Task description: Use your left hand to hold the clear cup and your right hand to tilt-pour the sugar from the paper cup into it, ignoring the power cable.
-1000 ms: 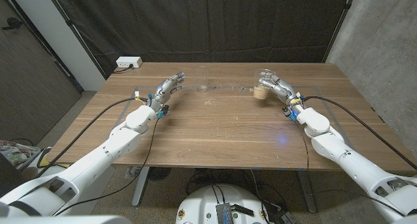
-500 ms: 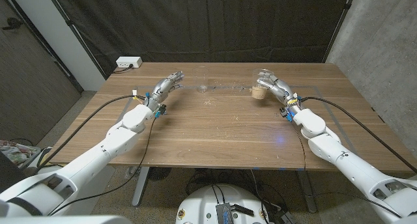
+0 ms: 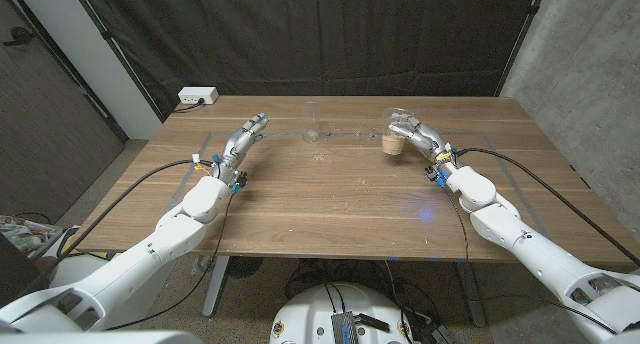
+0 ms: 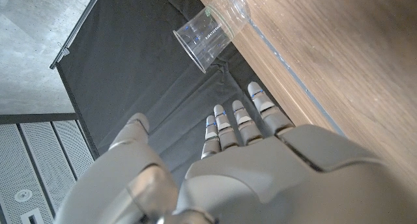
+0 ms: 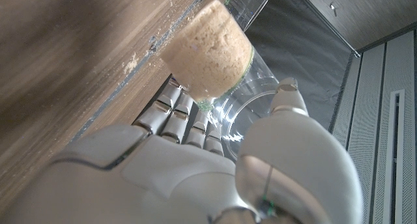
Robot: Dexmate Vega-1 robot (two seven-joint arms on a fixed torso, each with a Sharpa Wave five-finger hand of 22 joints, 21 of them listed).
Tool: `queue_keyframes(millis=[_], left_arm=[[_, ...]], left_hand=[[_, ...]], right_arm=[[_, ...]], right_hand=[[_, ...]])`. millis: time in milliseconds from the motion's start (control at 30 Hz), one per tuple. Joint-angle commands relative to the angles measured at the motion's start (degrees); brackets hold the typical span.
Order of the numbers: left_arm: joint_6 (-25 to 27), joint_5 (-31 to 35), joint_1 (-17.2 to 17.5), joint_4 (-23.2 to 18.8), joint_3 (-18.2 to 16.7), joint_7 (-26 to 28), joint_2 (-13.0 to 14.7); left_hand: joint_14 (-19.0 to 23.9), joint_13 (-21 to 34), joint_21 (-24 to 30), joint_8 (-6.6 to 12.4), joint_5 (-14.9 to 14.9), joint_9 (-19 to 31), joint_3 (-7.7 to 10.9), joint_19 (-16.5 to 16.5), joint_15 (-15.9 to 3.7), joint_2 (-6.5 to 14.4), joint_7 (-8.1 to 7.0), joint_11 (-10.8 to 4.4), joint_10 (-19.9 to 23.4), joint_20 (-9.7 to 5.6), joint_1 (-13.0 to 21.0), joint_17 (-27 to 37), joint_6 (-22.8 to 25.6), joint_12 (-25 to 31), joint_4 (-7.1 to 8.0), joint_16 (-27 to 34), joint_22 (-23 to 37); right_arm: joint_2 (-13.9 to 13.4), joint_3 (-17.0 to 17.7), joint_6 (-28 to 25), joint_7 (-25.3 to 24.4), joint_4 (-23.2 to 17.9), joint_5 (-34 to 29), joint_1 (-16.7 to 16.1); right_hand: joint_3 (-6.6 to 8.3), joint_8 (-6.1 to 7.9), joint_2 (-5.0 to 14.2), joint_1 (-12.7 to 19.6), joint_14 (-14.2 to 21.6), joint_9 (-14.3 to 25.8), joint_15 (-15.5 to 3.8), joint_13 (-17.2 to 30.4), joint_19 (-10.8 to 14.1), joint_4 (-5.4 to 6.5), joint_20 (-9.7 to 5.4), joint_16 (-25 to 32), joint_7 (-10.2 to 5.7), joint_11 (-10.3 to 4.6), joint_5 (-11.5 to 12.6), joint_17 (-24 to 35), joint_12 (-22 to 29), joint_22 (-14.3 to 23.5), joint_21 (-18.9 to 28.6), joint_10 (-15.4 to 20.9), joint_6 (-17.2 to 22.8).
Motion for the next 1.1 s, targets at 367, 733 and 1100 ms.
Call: queue_keyframes(millis=[367,733,1100], left_arm=[[20.6,13.7,4.0,-15.0,0.6,20.1,3.5],[33.1,15.8,2.8,-19.9,1.0,20.5,3.9],[41.2,20.2,-2.4,-18.7,3.8,17.4,3.0]], left_hand=[[-0.8,1.5,0.0,0.48,0.8,1.2,0.08,-0.1,-2.29,-1.4,0.68,-0.58,-1.5,-1.09,2.3,1.0,-1.9,0.6,-2.07,0.5,0.5],[-2.5,2.9,-0.2,1.01,0.9,2.0,0.05,-1.1,-1.68,-2.0,0.63,-0.51,-3.3,-1.03,3.8,1.9,-2.7,1.1,-3.14,0.4,0.9],[-6.9,5.5,-0.8,0.94,1.0,3.6,-0.65,-3.8,-0.67,-2.9,0.79,-0.02,-8.3,-0.51,4.9,3.5,-6.8,1.6,-4.06,0.3,1.2]], right_arm=[[-1.1,0.5,3.4,5.9,4.1,2.9,1.7],[-1.4,1.0,4.8,7.2,5.1,4.1,1.1],[-1.2,1.2,5.4,7.1,5.4,4.3,0.9]], right_hand=[[0.27,0.52,0.4,0.4,0.8,0.4,-10.12,0.6,-0.2,0.23,-6.23,-0.8,-0.21,0.17,0.0,-0.2,0.4,-0.1,0.6,0.0,0.2],[0.37,0.61,0.51,0.3,1.0,0.6,-10.16,0.8,-0.4,0.29,-6.31,-1.4,-0.29,0.09,0.0,-0.3,0.6,-0.2,0.8,0.0,0.2],[0.44,0.72,0.59,0.2,1.2,0.8,-10.09,1.1,-0.5,0.36,-6.32,-1.9,-0.24,0.07,0.0,-0.3,0.7,-0.3,1.0,0.0,0.2]])
